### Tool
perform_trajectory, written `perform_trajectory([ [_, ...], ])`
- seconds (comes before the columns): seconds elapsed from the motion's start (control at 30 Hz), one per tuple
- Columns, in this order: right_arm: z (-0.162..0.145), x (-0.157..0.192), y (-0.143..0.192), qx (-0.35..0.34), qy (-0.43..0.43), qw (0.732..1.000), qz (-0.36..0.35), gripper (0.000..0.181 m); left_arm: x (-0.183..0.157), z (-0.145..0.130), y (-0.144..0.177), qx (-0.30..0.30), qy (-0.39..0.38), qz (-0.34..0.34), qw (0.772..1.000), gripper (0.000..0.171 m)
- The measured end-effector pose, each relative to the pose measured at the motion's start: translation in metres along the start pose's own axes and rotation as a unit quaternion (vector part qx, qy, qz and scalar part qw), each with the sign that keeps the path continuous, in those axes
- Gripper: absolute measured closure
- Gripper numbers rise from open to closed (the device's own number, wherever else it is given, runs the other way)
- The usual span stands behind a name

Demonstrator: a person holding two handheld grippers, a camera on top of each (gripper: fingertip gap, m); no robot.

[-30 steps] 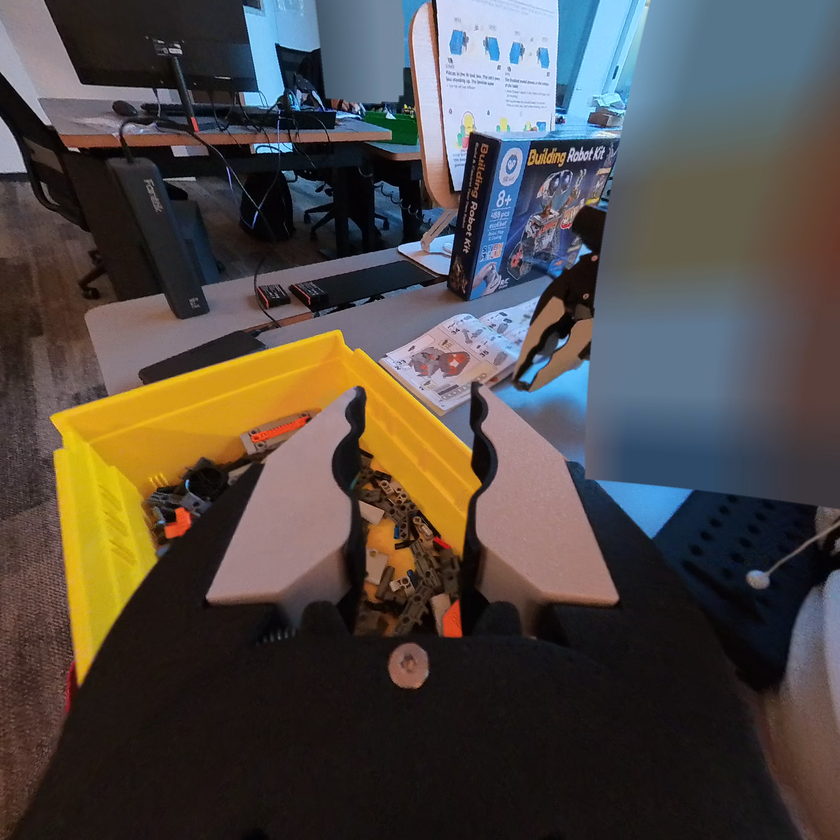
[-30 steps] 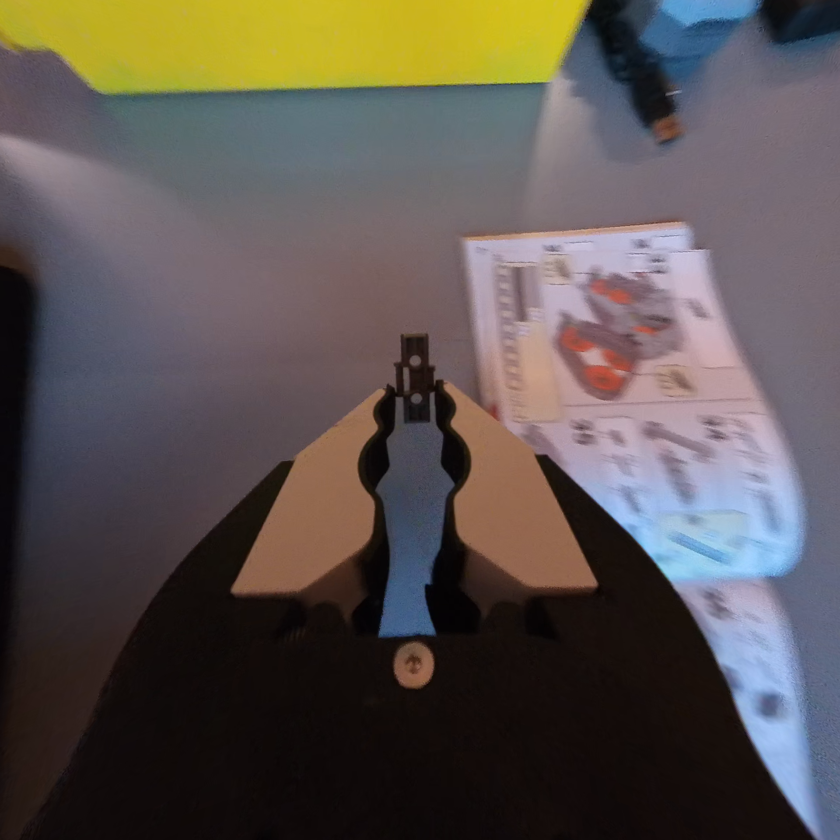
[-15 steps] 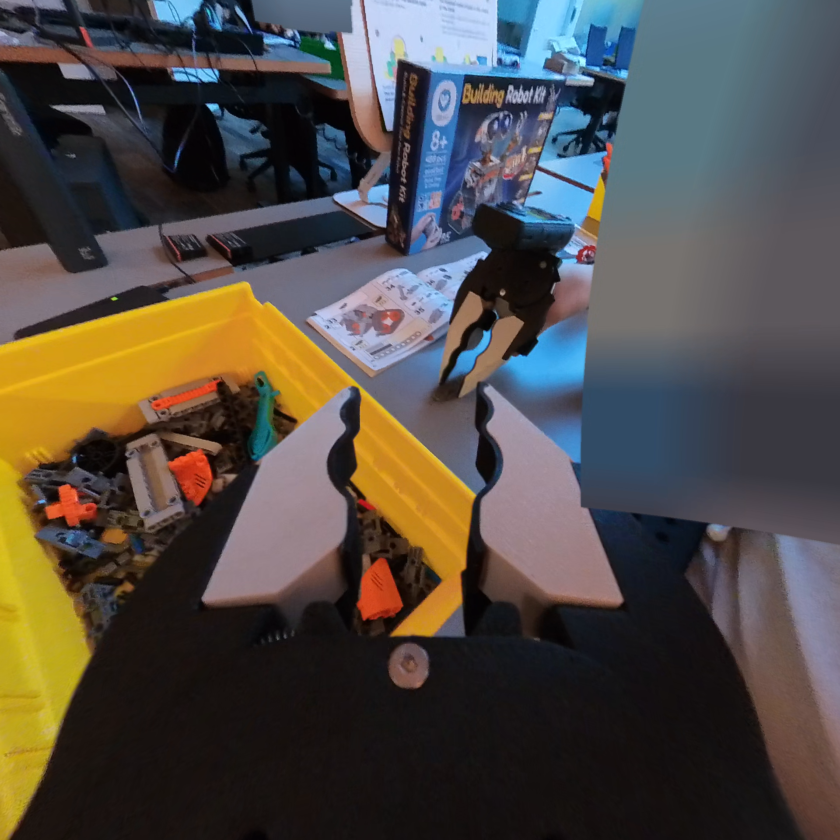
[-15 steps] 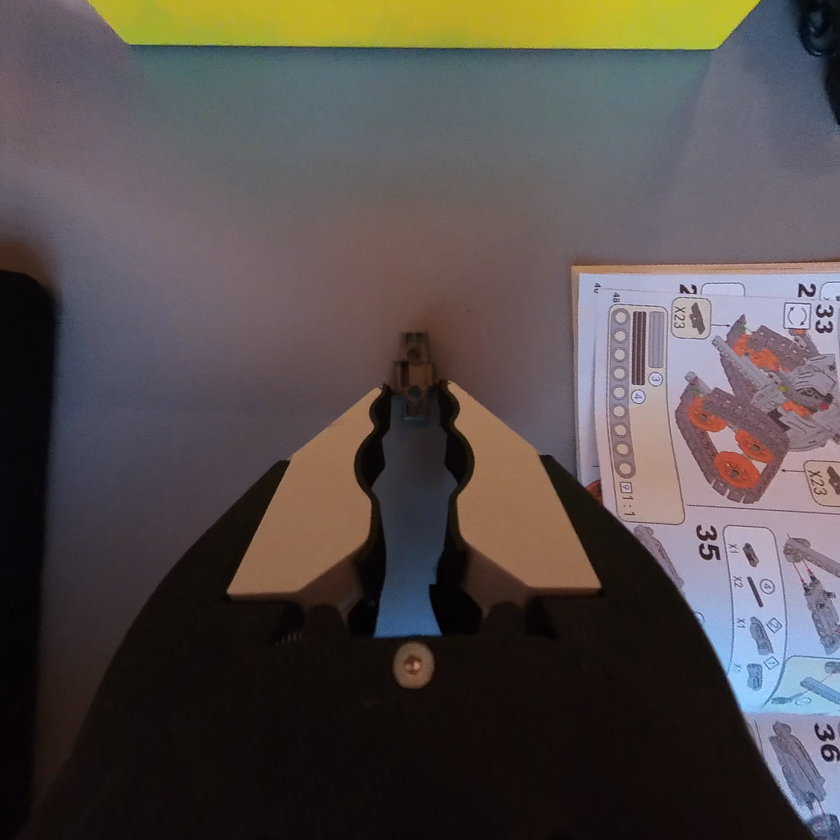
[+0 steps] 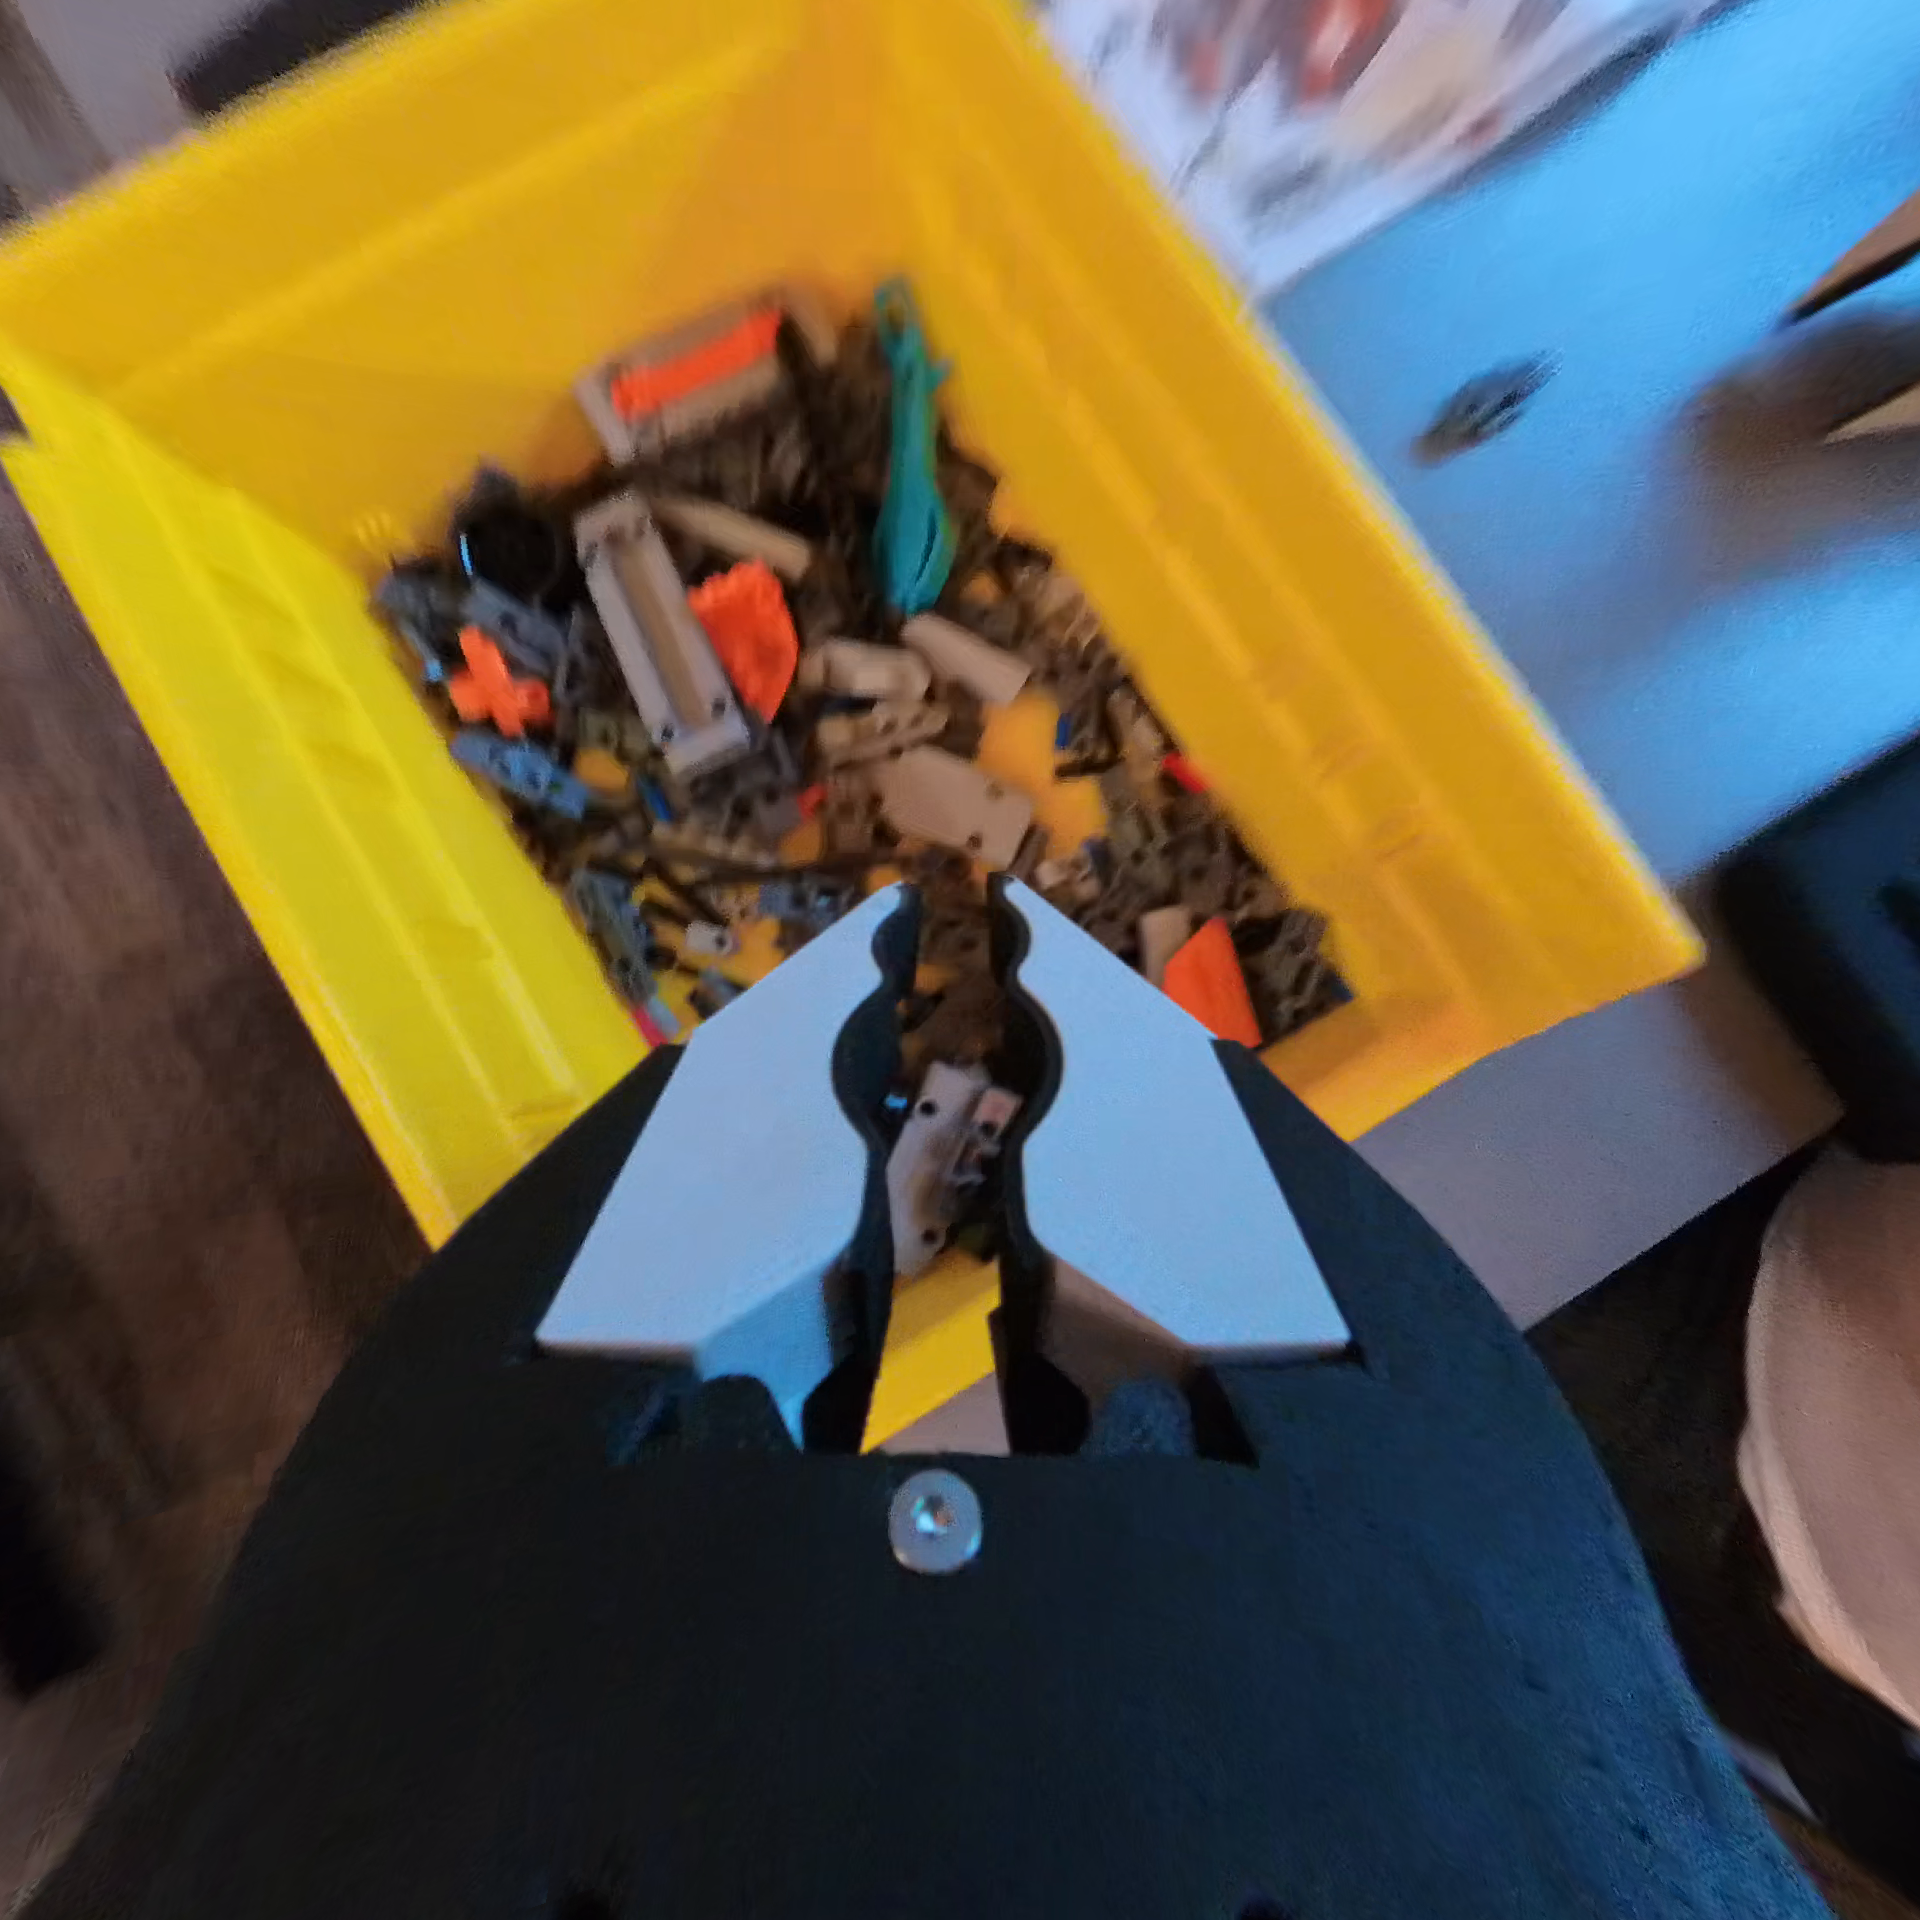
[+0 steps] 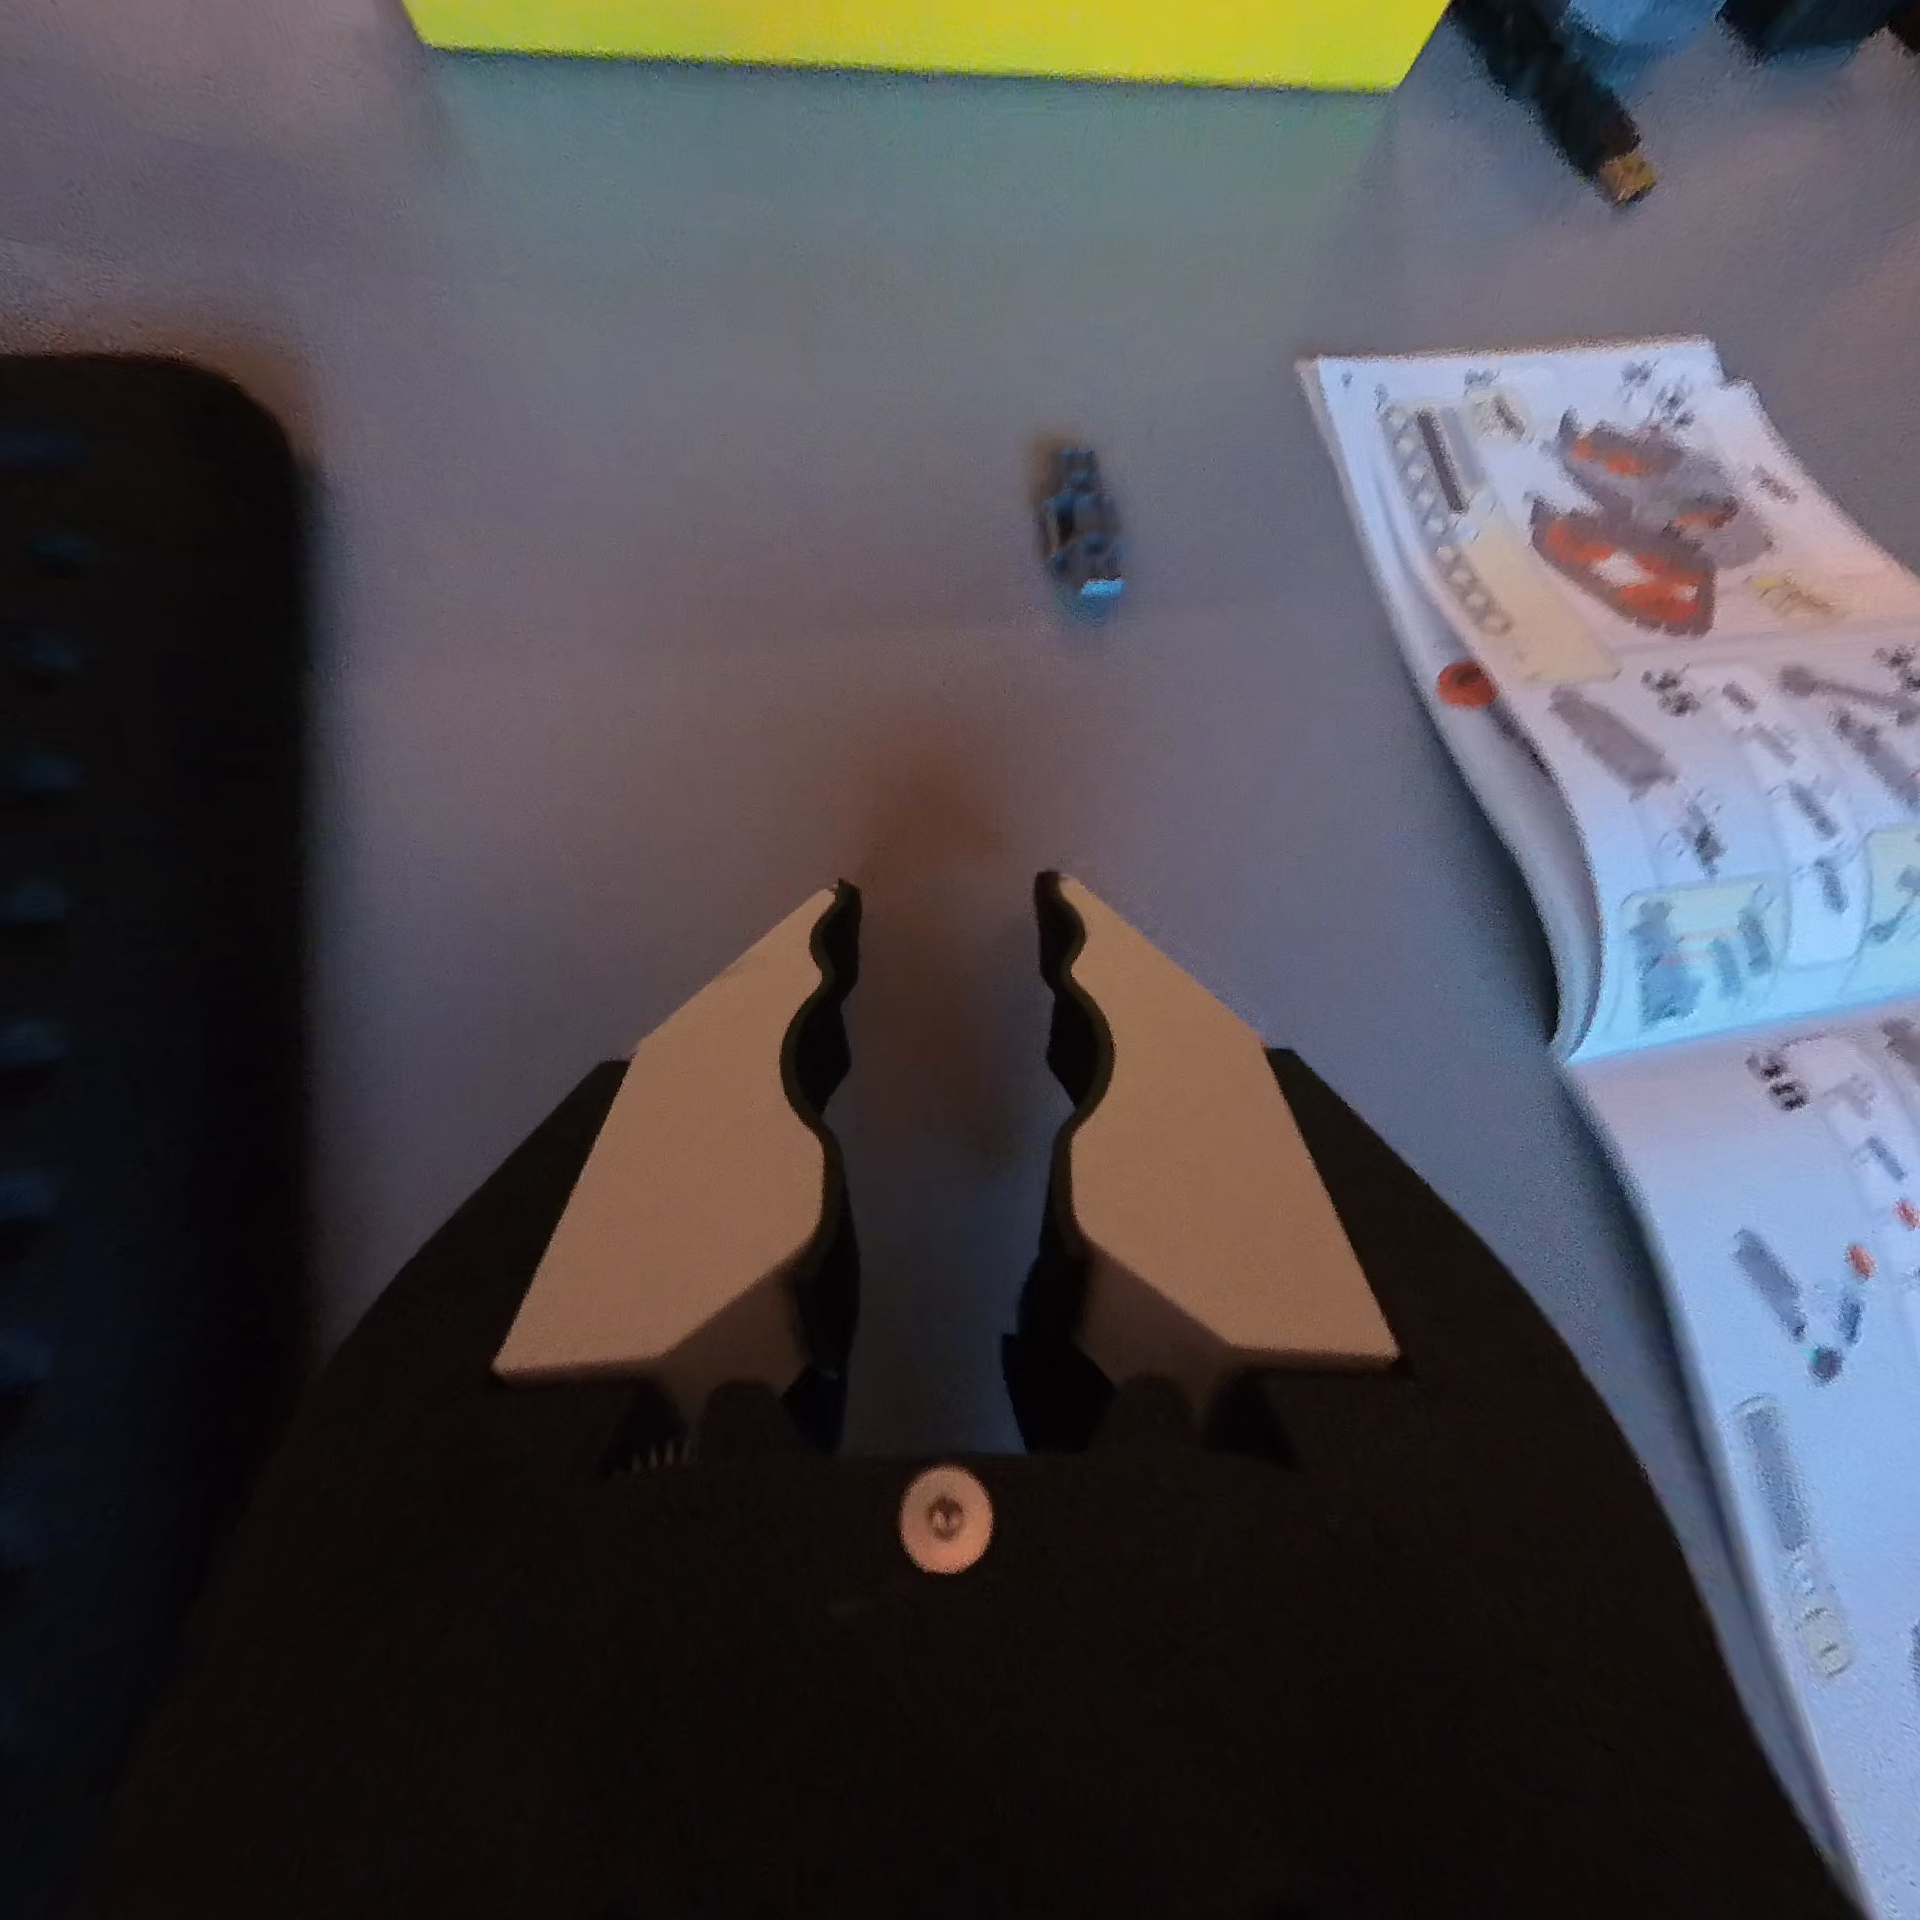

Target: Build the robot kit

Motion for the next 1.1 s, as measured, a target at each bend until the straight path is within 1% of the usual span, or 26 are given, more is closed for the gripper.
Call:
perform_trajectory([
  [0.07,-0.005,0.004,0.004,0.008,-0.012,1.0,0.004,0.15,0.015,-0.006,-0.018,0.064,-0.014,0.032,0.997,0.16],
  [0.13,0.0,-0.001,0.008,-0.009,-0.02,1.0,-0.005,0.15,0.024,-0.008,-0.037,0.101,-0.039,0.048,0.993,0.157],
  [0.17,0.005,-0.003,0.011,-0.021,-0.025,0.999,-0.008,0.15,0.027,-0.008,-0.047,0.112,-0.041,0.055,0.991,0.156],
  [0.27,0.014,-0.011,0.018,-0.056,-0.044,0.997,-0.015,0.15,0.026,-0.008,-0.07,0.133,-0.036,0.04,0.99,0.153],
  [0.37,0.012,-0.015,0.023,-0.066,-0.055,0.996,-0.02,0.15,0.028,-0.009,-0.083,0.147,-0.041,0.046,0.987,0.152],
  [0.4,0.011,-0.016,0.025,-0.068,-0.057,0.996,-0.022,0.15,0.028,-0.009,-0.086,0.149,-0.04,0.042,0.987,0.155],
  [0.5,0.01,-0.018,0.028,-0.074,-0.06,0.995,-0.024,0.151,0.027,-0.006,-0.088,0.144,-0.041,0.036,0.988,0.159],
  [0.6,0.011,-0.019,0.03,-0.077,-0.061,0.995,-0.024,0.151,0.028,-0.003,-0.082,0.138,-0.051,0.044,0.988,0.159],
  [0.67,0.01,-0.019,0.03,-0.074,-0.057,0.995,-0.023,0.151,0.027,0.003,-0.072,0.12,-0.05,0.049,0.99,0.159],
  [0.73,0.009,-0.018,0.031,-0.071,-0.051,0.996,-0.023,0.151,0.021,0.015,-0.056,0.092,-0.05,0.051,0.993,0.159],
  [0.77,0.009,-0.017,0.03,-0.07,-0.049,0.996,-0.023,0.151,0.013,0.024,-0.045,0.072,-0.053,0.047,0.995,0.159],
  [0.83,0.009,-0.016,0.03,-0.068,-0.046,0.996,-0.021,0.151,-0.016,0.05,-0.021,0.023,-0.073,0.026,0.997,0.159],
  [0.9,0.008,-0.016,0.03,-0.062,-0.045,0.997,-0.027,0.151,-0.062,0.074,-0.003,-0.009,-0.106,-0.016,0.994,0.159],
  [0.93,0.008,-0.017,0.031,-0.06,-0.046,0.997,-0.03,0.151,-0.092,0.081,-0.001,-0.008,-0.13,-0.05,0.99,0.159],
  [0.97,0.008,-0.018,0.032,-0.06,-0.046,0.997,-0.033,0.151,-0.12,0.082,-0.005,0.008,-0.158,-0.077,0.984,0.159],
  [1.0,0.008,-0.023,0.035,-0.061,-0.044,0.996,-0.049,0.152,-0.145,0.079,-0.014,0.034,-0.189,-0.089,0.977,0.159],
  [1.07,0.009,-0.037,0.051,-0.075,-0.026,0.991,-0.11,0.155,-0.18,0.068,-0.043,0.079,-0.26,-0.077,0.959,0.159],
  [1.1,0.011,-0.043,0.061,-0.09,-0.024,0.987,-0.132,0.156,-0.192,0.06,-0.059,0.107,-0.298,-0.069,0.946,0.159],
])
Point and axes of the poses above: each gripper's, where its closed fingertips meet, y back along the fingers, z out of its top, x = y × z across the jaws, the point moved 3 cm from there along y, back along the fingers, and after that the axes turned 12 degrees about y, right-handed, at the moved point
